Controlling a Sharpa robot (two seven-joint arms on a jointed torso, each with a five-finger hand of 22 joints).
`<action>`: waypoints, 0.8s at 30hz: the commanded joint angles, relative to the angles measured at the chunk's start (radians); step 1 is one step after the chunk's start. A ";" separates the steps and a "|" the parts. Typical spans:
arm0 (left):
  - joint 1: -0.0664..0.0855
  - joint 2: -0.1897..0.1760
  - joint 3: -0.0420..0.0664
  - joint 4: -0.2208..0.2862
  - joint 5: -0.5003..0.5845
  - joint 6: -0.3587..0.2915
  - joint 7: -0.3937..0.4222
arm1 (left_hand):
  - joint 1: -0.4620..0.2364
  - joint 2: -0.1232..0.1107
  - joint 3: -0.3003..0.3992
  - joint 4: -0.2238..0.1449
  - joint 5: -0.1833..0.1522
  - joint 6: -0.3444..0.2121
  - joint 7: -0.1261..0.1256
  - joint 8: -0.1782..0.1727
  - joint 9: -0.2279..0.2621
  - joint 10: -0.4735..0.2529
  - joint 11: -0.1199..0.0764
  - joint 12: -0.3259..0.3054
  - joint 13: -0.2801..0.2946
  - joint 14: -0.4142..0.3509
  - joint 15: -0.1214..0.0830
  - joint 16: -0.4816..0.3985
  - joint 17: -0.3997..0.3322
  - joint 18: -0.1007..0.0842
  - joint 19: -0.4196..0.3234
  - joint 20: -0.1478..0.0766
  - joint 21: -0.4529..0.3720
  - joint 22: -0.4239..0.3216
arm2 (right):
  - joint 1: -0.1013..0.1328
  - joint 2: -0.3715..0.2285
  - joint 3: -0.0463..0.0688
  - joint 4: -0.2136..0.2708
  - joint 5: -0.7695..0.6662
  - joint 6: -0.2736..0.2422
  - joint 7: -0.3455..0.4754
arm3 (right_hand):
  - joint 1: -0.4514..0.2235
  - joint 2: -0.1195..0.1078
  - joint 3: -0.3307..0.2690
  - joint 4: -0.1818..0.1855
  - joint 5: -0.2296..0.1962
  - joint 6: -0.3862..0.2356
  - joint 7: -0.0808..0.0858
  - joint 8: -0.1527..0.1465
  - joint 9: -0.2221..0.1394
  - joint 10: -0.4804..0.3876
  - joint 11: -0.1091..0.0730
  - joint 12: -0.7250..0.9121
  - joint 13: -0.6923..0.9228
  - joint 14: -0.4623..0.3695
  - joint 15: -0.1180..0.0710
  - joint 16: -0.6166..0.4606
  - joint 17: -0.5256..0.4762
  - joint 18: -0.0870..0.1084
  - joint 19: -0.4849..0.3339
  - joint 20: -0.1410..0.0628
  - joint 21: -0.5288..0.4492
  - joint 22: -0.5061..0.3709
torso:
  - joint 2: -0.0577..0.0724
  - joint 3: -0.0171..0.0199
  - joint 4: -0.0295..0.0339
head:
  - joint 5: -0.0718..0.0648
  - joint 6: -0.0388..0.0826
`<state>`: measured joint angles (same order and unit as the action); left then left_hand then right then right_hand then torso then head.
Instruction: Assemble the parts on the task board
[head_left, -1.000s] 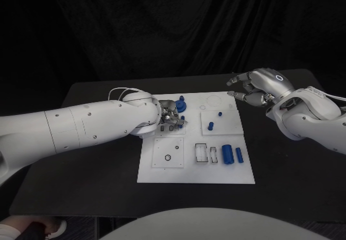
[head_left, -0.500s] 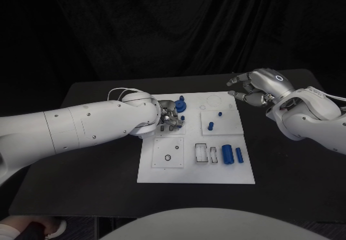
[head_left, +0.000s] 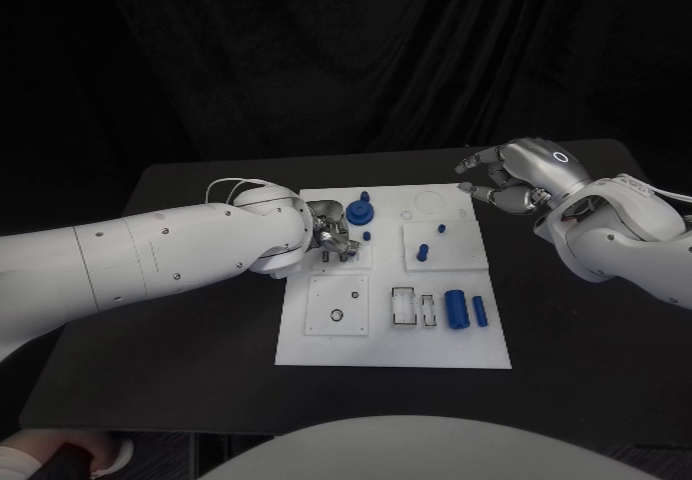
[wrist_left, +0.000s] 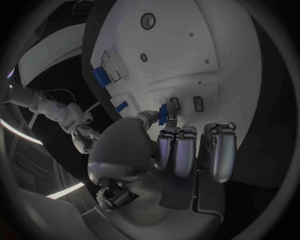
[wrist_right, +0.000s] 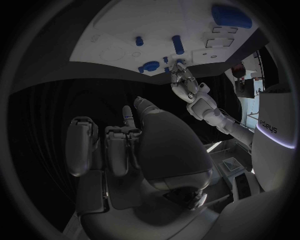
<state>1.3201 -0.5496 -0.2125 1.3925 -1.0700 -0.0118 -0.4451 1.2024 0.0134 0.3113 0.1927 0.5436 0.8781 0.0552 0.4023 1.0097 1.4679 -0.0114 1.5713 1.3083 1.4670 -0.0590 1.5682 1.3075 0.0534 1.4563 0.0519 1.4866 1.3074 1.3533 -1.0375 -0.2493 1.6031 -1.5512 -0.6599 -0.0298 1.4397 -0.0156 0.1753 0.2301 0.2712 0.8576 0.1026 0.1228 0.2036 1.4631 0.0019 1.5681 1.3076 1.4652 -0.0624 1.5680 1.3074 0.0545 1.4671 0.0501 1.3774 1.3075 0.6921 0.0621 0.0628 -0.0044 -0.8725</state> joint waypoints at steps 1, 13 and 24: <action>-0.002 -0.010 0.001 0.012 0.001 -0.039 0.026 | -0.007 -0.018 0.045 -0.030 0.011 0.009 -0.005 -0.006 0.011 0.103 -0.007 0.000 0.262 0.104 -0.006 0.003 0.263 -0.014 0.001 -0.003 -0.005 0.140 | -0.003 -0.004 0.001 0.002 -0.003 0.011 -0.018 | 0.010 0.003 0.003 -0.003 0.006 0.008 0.001 -0.007 -0.001 0.108 0.007 0.003 0.263 0.106 0.008 0.003 0.263 -0.009 0.026 0.004 -0.004 0.204 | 0.000 0.0000 -0.0003 | 0.001 0.000; -0.006 -0.058 0.001 0.047 0.001 -0.063 0.025 | -0.032 -0.026 0.076 -0.034 -0.011 0.009 -0.003 -0.014 0.027 0.103 -0.005 0.000 0.262 0.104 -0.005 0.003 0.263 -0.014 0.000 -0.003 -0.007 0.140 | -0.006 -0.008 0.001 0.003 -0.003 0.026 -0.026 | 0.012 0.004 0.005 -0.005 0.009 0.007 0.001 -0.008 -0.002 0.108 0.007 0.003 0.263 0.105 0.008 0.002 0.262 -0.008 0.024 0.004 -0.007 0.203 | -0.001 -0.0013 0.0041 | 0.005 0.000; -0.017 -0.085 0.000 0.070 0.001 -0.071 0.020 | -0.063 -0.026 0.088 -0.024 -0.052 0.016 -0.002 -0.024 0.038 0.103 -0.005 0.000 0.262 0.104 -0.004 0.003 0.263 -0.013 -0.001 -0.002 -0.010 0.140 | -0.008 -0.009 0.001 0.004 -0.003 0.038 -0.033 | 0.020 0.004 0.019 -0.015 0.033 0.009 0.002 -0.013 -0.007 0.108 0.008 0.003 0.263 0.105 0.008 0.001 0.261 -0.008 0.023 0.005 -0.009 0.202 | 0.001 -0.0014 0.0019 | 0.017 0.000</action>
<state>1.3058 -0.6345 -0.2127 1.4584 -1.0705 -0.0679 -0.4355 1.1451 -0.0126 0.3922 0.1726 0.4963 0.8883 0.0558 0.3843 1.0458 1.4679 -0.0112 1.5713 1.3084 1.4670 -0.0589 1.5682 1.3075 0.0535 1.4564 0.0520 1.4828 1.3075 1.3482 -1.0448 -0.2493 1.6049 -1.5512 -0.6338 -0.0404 1.4519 -0.0116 0.1905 0.2150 0.3016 0.8626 0.1048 0.1140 0.1974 1.4658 0.0046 1.5681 1.3075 1.4652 -0.0623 1.5680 1.3074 0.0545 1.4671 0.0501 1.3734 1.3074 0.6921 0.0604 0.0657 0.0114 -0.8725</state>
